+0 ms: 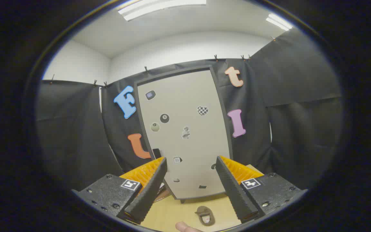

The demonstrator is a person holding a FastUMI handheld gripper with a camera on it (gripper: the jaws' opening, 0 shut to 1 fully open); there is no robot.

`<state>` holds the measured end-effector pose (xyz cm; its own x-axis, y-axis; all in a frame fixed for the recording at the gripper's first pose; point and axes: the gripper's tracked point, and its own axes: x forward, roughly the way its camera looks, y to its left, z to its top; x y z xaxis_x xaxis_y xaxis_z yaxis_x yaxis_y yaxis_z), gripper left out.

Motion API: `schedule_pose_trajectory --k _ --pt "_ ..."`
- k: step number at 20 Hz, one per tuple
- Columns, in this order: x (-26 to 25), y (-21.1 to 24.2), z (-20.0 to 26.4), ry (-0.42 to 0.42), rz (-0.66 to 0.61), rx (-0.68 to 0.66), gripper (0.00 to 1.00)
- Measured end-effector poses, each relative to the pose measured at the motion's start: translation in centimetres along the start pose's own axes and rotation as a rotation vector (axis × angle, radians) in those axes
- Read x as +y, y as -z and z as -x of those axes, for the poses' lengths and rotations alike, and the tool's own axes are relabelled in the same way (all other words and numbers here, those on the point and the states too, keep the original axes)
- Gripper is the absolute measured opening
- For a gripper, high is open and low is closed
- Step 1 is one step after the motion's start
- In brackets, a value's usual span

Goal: Open the shoe cabinet door, grab the shoes and put them into the shoe cabinet, then close the shoe cabinet door.

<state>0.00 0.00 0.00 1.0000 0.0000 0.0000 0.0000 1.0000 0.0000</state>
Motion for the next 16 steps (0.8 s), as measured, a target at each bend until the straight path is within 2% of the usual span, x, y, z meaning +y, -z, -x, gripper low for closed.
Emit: schedule_pose_trajectory --k 6,16 --pt "0.1 0.8 0.5 0.003 0.107 0.005 0.99" --pt "0.8 0.2 2.1 0.025 0.178 -0.015 0.99"
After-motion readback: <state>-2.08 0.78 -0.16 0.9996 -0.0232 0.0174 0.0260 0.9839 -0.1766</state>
